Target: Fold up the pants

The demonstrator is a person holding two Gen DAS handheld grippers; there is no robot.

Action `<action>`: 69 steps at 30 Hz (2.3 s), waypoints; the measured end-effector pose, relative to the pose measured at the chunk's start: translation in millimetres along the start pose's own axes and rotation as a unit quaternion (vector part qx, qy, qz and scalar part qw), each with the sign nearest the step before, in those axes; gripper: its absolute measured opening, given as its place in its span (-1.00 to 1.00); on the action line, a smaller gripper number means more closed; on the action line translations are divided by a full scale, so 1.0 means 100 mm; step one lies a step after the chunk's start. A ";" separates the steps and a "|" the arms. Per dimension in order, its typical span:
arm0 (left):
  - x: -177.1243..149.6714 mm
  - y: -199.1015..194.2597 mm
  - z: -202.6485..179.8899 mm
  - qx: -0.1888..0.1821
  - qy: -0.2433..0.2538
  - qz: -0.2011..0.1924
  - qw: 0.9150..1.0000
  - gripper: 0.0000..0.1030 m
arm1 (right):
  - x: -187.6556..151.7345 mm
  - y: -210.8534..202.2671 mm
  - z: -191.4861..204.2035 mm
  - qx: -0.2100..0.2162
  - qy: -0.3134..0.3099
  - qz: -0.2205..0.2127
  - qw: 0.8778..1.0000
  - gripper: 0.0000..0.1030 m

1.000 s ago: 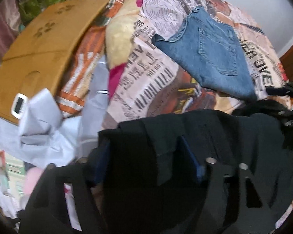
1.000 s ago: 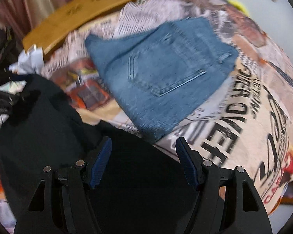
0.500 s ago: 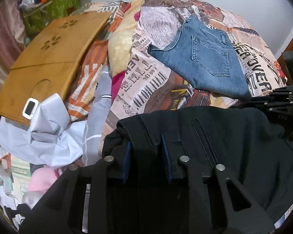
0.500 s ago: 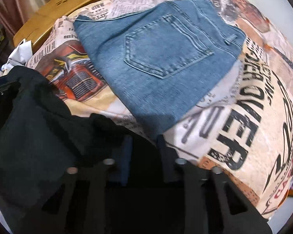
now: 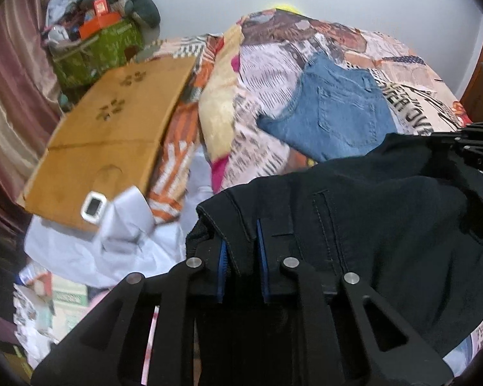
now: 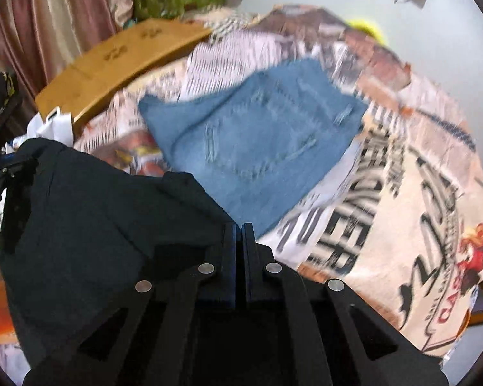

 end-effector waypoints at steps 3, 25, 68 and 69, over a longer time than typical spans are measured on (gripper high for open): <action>0.11 0.17 0.04 0.007 0.005 0.006 1.000 -0.67 | 0.14 0.06 -0.04 -0.015 0.018 -0.027 0.999 -0.95; -0.03 -0.24 0.37 -0.011 -0.056 0.056 0.997 0.39 | 0.01 -0.90 -0.16 -0.010 0.057 -0.077 0.995 -0.17; -1.02 -0.19 0.02 0.054 0.007 0.115 0.992 -0.42 | -1.21 -1.09 0.01 0.008 0.135 -0.025 0.990 -0.08; -1.00 -0.21 0.01 0.058 0.013 0.116 0.992 -0.36 | -1.22 -1.11 0.00 0.007 0.136 -0.026 0.990 -0.08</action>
Point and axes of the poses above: each gripper's, at about its wrist camera, not at the fingertips, and y roughly the way its jaws point, z to its left, x to its top, the point moved 5 cm from there along y, roughly the way its jaws point, and after that the axes turned 13 degrees about -z, right-handed, at the moved point
